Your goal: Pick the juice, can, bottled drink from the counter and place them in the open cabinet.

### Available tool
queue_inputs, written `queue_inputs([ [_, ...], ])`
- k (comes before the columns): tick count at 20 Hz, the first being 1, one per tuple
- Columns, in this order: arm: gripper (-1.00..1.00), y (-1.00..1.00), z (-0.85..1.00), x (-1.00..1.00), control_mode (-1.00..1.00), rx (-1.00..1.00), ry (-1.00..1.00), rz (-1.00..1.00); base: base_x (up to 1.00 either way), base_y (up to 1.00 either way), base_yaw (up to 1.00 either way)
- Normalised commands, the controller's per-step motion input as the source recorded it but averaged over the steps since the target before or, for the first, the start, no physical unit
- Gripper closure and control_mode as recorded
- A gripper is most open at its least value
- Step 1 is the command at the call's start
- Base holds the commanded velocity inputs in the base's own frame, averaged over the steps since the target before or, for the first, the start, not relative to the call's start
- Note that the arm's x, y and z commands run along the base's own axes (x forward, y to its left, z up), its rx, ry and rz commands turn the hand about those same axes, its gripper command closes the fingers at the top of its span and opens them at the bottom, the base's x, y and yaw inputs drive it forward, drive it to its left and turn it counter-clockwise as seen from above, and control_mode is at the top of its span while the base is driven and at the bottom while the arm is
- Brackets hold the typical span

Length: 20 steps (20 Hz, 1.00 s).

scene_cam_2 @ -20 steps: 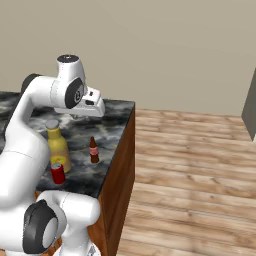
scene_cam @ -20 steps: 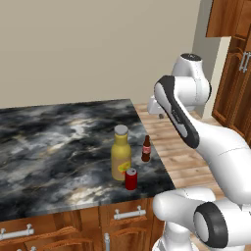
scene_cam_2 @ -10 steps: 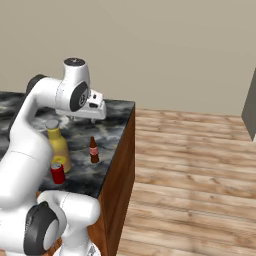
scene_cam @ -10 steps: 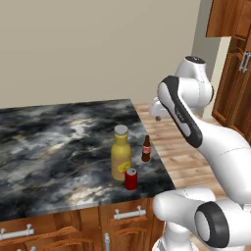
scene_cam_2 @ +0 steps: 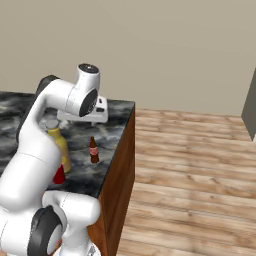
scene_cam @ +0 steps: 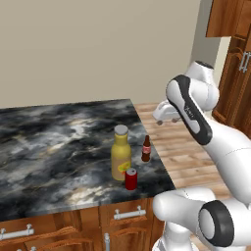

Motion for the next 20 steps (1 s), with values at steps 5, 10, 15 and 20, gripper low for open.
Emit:
queue_inputs([
  [5,-1.00,0.00,-0.02,-0.12,-1.00,0.12,-0.04,0.28,0.00,0.00,0.00],
  [10,-1.00,0.00,-0.03,-0.03,-1.00,0.17,-0.12,0.29,0.00,0.00,0.00],
  [15,-1.00,0.00,-0.08,0.00,-1.00,0.18,-0.17,0.26,0.00,0.00,0.00],
  [20,-1.00,0.00,-0.12,0.00,-1.00,0.17,-0.16,0.23,0.00,0.00,0.00],
])
